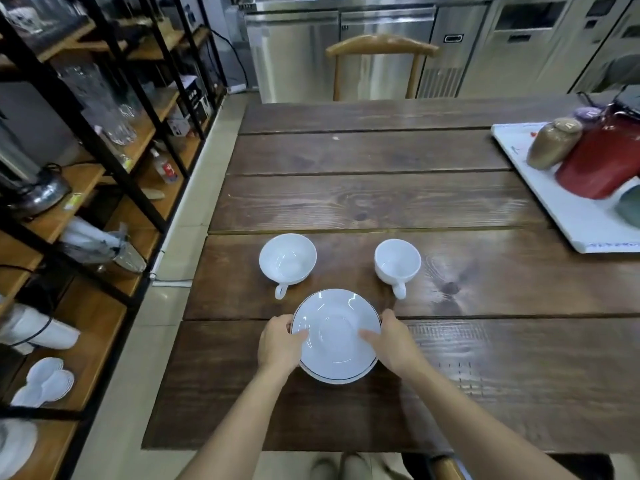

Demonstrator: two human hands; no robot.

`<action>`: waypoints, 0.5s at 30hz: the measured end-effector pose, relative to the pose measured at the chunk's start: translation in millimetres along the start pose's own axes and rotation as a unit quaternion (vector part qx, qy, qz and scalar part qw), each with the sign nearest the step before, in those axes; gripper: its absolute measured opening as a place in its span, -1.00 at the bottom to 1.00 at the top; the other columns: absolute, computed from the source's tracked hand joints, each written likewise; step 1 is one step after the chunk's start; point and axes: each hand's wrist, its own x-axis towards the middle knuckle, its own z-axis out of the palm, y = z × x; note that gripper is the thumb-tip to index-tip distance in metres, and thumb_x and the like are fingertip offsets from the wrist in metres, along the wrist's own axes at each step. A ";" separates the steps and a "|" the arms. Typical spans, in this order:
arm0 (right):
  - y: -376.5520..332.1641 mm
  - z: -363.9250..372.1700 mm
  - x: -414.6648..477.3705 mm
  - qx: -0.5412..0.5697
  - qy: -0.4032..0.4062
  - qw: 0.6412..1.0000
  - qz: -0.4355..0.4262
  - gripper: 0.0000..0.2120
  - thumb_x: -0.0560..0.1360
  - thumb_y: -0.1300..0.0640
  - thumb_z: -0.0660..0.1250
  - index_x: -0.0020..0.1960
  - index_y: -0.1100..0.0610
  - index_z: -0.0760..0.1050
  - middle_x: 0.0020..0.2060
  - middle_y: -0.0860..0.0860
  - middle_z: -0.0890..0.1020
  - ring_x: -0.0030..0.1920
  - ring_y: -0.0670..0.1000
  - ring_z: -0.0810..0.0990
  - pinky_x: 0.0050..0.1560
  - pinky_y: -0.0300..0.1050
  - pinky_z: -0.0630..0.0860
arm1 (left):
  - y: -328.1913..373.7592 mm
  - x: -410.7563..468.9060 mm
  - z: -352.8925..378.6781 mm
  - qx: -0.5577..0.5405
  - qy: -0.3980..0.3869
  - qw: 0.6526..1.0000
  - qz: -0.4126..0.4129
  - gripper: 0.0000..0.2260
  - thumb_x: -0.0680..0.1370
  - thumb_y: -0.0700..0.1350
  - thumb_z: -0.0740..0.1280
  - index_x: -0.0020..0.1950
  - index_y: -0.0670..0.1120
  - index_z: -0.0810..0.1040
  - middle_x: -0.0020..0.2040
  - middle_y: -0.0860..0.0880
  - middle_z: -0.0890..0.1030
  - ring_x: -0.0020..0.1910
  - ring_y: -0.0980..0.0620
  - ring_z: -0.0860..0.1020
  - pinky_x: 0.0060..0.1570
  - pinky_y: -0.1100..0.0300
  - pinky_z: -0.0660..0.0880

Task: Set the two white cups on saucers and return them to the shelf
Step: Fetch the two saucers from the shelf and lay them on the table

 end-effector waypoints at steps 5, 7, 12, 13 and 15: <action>-1.6 -2.0 -2.3 0.011 0.019 1.000 0.000 -0.68 0.43 0.05 0.36 0.02 0.15 0.29 0.06 0.11 0.49 -0.01 0.09 0.48 -0.06 -0.03 0.43 | -4.9 8.1 -2.4 0.084 -0.001 0.996 0.025 -0.84 0.46 -0.05 0.35 -0.05 -0.11 0.52 -0.02 -0.04 0.57 -0.09 -0.08 0.55 -0.14 0.01 0.55; -2.7 -6.8 -3.2 -0.017 0.038 0.999 0.003 -0.57 0.39 0.00 0.40 0.08 0.17 0.28 0.08 0.10 0.47 0.05 0.16 0.50 0.04 0.10 0.47 | -4.8 9.8 -6.1 0.140 0.014 0.990 0.032 -0.75 0.48 0.05 0.32 0.01 -0.10 0.44 -0.03 0.00 0.51 -0.09 -0.04 0.50 -0.21 0.09 0.44; -5.0 -10.2 -3.2 -0.145 0.016 0.989 0.035 -0.63 0.44 -0.11 0.28 0.01 0.17 0.32 0.05 0.14 0.56 0.05 0.21 0.53 0.02 0.12 0.47 | -7.2 14.1 -15.4 0.203 -0.020 0.978 0.047 -0.72 0.52 0.13 0.24 -0.20 -0.07 0.37 -0.24 0.02 0.49 -0.21 -0.02 0.49 -0.34 0.15 0.34; -4.8 -8.1 -3.5 -0.159 0.020 0.986 0.037 -0.63 0.45 -0.12 0.25 0.03 0.17 0.34 0.04 0.13 0.57 0.05 0.21 0.53 0.01 0.10 0.47 | -10.0 15.6 -16.1 0.203 -0.034 0.977 0.050 -0.71 0.53 0.13 0.24 -0.23 -0.06 0.36 -0.25 0.03 0.48 -0.22 -0.01 0.49 -0.34 0.15 0.34; -4.8 -4.7 -4.6 -0.186 0.041 0.981 0.039 -0.63 0.47 -0.12 0.20 0.07 0.17 0.38 0.01 0.10 0.57 0.04 0.20 0.54 -0.08 0.02 0.43 | -14.6 18.0 -16.0 0.215 -0.056 0.973 0.060 -0.69 0.54 0.12 0.21 -0.29 -0.04 0.34 -0.30 0.03 0.47 -0.29 0.02 0.46 -0.37 0.16 0.30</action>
